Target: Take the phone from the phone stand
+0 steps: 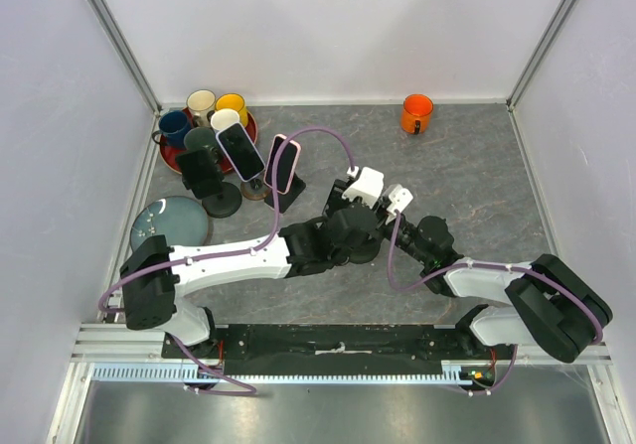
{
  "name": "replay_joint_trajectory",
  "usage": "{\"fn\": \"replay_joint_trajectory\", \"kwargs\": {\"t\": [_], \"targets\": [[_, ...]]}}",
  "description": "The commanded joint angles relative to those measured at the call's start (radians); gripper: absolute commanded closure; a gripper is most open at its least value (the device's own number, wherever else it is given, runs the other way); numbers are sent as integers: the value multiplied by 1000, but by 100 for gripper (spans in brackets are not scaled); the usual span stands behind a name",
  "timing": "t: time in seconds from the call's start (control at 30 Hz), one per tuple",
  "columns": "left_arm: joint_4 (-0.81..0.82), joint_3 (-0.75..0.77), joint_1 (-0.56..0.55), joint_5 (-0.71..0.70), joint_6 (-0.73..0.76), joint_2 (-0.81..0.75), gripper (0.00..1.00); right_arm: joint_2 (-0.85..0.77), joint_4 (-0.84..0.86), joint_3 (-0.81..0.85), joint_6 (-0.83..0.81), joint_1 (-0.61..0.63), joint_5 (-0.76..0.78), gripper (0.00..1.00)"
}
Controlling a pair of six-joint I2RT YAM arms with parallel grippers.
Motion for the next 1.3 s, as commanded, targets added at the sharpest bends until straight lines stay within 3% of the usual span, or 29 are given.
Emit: {"fn": "replay_joint_trajectory", "kwargs": {"t": [0.0,0.07,0.17,0.2,0.23,0.6,0.8,1.0,1.27], "targets": [[88,38,-3,-99,11,-16,53,-1,92,-10,15,8,6,100],[90,39,-2,-105,13,-24,61,6,96,-11,15,9,7,100],[85,36,-3,-103,15,-44,83,16,108,-14,15,8,10,100],[81,33,-3,-102,12,-61,94,18,109,-17,15,8,14,100],[75,32,-3,-99,8,-68,98,19,110,-17,14,9,17,100],[-45,10,18,59,67,-183,98,90,118,-10,-2,5,-23,100],[-36,-66,76,215,103,-254,98,116,130,-7,-9,5,-57,100],[-34,-93,86,271,133,-329,98,111,103,1,-11,5,-48,100],[-132,-87,86,505,44,-449,98,95,52,10,-21,5,14,100]]}}
